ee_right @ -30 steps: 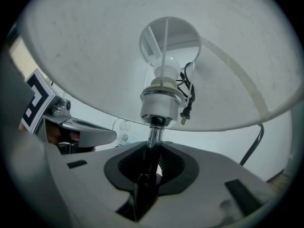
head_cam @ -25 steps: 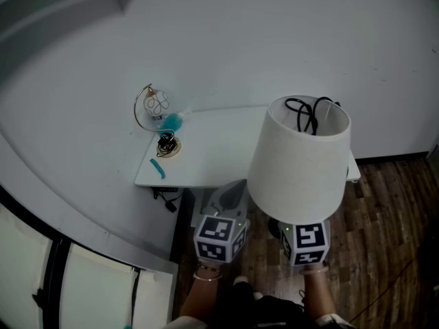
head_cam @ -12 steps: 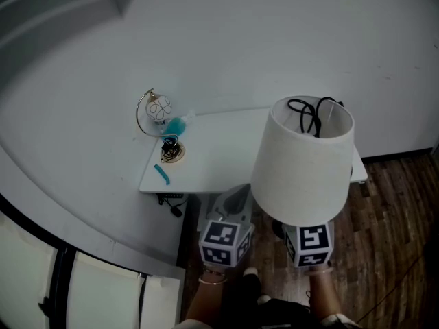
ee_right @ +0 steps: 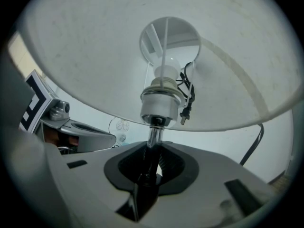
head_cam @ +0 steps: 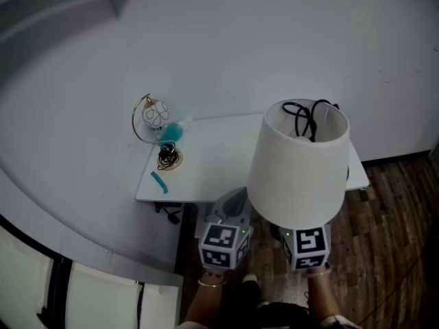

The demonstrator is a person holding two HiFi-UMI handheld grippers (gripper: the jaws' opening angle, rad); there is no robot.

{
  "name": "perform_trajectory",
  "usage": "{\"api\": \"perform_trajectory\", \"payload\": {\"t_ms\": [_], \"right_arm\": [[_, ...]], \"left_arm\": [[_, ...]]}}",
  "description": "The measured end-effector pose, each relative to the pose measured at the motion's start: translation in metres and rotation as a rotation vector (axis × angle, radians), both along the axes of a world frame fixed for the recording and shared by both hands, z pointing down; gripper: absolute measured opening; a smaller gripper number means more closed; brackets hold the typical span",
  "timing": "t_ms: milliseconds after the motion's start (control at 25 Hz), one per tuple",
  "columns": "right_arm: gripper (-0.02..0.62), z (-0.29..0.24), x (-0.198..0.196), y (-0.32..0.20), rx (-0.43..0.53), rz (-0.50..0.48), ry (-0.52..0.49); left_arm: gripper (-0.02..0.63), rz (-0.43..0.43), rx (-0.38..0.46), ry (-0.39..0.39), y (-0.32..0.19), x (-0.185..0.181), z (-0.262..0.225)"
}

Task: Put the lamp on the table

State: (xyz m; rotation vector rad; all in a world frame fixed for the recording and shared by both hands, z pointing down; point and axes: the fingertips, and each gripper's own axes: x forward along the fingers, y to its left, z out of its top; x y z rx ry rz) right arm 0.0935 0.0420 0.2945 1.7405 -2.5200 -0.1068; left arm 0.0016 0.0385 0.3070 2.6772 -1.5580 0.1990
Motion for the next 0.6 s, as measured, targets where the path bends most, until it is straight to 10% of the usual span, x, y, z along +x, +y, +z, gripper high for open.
{"api": "perform_trajectory", "payload": {"t_ms": [600], "right_arm": [[0.063, 0.01, -0.033, -0.054, -0.025, 0.021, 0.004]], "left_arm": [[0.006, -0.003, -0.023, 0.004, -0.052, -0.034, 0.015]]}}
